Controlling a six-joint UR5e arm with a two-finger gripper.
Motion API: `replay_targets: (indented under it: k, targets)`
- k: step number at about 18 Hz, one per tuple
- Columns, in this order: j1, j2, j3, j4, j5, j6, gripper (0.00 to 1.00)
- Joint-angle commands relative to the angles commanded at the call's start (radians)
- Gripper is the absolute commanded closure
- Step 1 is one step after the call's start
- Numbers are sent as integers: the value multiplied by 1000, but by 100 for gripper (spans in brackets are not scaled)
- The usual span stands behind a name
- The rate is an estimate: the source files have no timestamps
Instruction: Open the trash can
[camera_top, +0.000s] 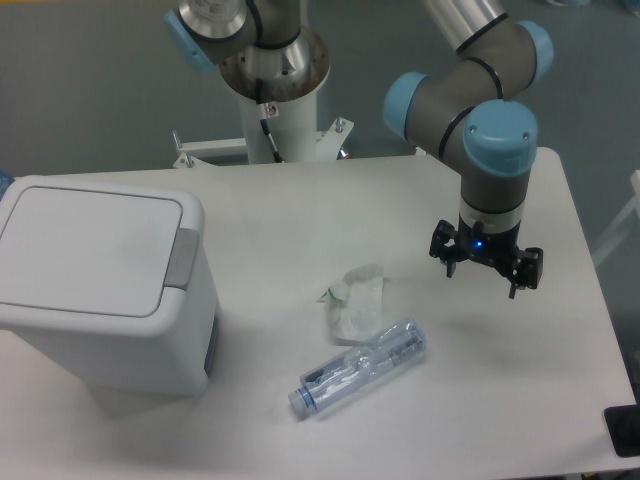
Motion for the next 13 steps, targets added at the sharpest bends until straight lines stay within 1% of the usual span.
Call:
replay_targets:
  k: [9, 13]
  targets:
    - [0, 6, 2, -8, -5, -12, 0]
    - [-14, 14, -2, -9, -11, -35, 0]
